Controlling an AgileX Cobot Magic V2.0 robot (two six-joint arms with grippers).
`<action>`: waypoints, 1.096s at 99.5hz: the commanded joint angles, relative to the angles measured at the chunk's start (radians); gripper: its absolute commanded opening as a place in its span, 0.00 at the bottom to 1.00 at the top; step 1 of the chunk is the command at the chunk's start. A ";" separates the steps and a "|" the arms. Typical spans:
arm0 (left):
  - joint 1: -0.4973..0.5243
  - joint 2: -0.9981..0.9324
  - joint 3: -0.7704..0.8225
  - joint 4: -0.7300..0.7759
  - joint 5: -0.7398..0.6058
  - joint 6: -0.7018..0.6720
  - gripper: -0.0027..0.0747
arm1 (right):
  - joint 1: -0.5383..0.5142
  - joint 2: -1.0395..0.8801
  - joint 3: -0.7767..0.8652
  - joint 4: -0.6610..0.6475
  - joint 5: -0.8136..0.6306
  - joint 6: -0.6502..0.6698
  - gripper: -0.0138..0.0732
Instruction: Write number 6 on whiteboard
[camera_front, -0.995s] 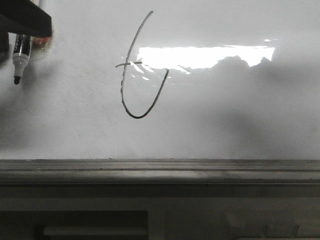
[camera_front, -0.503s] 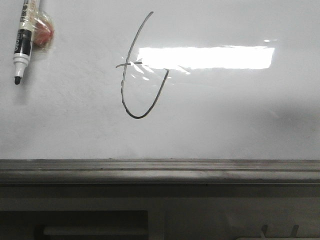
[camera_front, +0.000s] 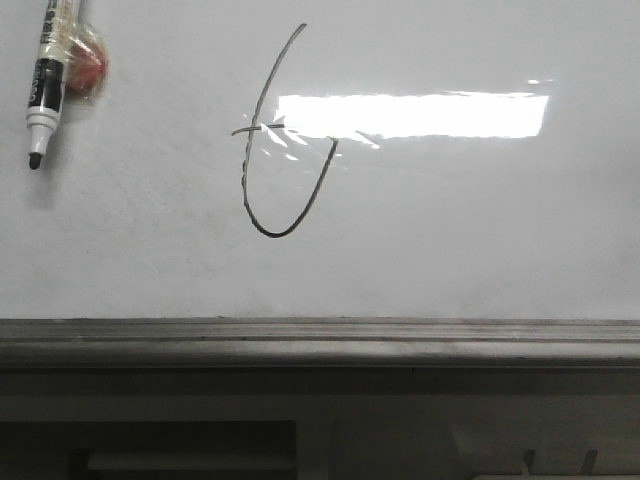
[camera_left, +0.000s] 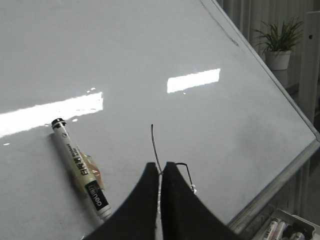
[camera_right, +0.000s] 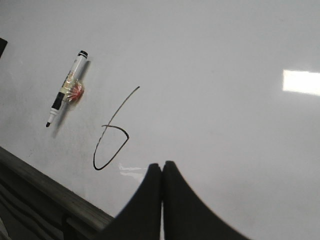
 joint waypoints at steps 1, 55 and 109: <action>0.001 -0.045 0.006 -0.019 -0.085 0.003 0.01 | -0.004 -0.023 -0.010 0.026 -0.077 -0.011 0.08; 0.001 -0.070 0.031 -0.056 -0.106 0.001 0.01 | -0.004 -0.028 -0.001 0.026 -0.072 -0.011 0.08; 0.011 -0.066 0.040 0.131 -0.121 -0.080 0.01 | -0.004 -0.028 -0.001 0.026 -0.072 -0.011 0.08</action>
